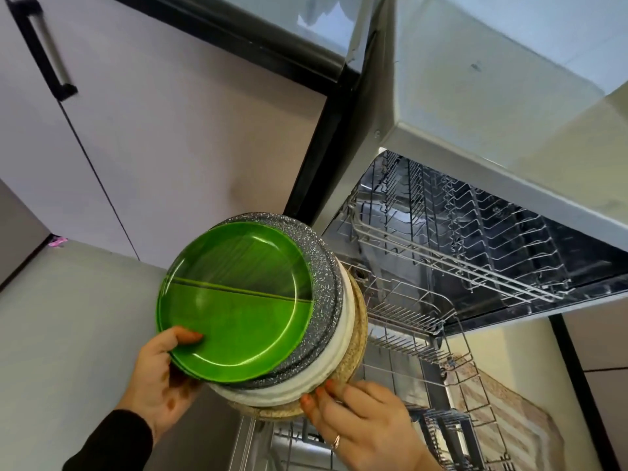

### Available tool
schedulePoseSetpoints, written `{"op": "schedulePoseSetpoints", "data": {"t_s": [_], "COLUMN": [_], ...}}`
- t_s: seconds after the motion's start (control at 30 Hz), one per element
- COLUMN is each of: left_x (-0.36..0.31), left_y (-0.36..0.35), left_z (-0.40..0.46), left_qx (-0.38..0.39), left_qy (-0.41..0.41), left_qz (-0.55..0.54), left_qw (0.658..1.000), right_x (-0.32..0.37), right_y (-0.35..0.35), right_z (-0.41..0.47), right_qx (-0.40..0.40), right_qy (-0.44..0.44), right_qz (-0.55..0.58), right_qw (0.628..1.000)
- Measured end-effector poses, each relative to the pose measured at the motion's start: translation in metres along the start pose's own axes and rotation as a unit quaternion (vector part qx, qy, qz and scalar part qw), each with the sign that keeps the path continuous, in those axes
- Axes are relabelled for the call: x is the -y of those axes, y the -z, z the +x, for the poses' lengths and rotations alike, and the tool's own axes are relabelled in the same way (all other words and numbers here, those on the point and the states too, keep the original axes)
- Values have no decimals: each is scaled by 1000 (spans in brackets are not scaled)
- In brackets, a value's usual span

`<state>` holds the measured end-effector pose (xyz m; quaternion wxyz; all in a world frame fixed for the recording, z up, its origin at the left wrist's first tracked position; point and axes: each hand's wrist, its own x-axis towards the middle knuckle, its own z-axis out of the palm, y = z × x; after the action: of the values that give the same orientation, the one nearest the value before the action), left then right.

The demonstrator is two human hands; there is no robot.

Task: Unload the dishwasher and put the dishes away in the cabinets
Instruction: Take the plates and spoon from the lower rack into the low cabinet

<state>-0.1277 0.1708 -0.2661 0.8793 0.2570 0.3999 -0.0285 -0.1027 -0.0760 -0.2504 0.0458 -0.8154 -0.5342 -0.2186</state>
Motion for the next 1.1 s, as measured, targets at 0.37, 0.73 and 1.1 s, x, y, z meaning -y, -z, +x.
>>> {"op": "schedulePoseSetpoints", "data": {"t_s": [0.37, 0.73, 1.1], "left_x": [-9, -11, 0], "left_y": [18, 60, 72], "left_z": [18, 37, 54], "left_qx": [-6, 2, -40], "left_qy": [-25, -43, -84], "left_qz": [6, 28, 30], "left_qw": [1000, 999, 995], "right_x": [-23, -49, -81], "right_y": [-23, -152, -168], "right_z": [-15, 3, -5], "right_qx": [55, 28, -109], "right_qy": [-162, -733, -780], "right_qz": [107, 498, 359], "right_qw": [979, 461, 501]}}
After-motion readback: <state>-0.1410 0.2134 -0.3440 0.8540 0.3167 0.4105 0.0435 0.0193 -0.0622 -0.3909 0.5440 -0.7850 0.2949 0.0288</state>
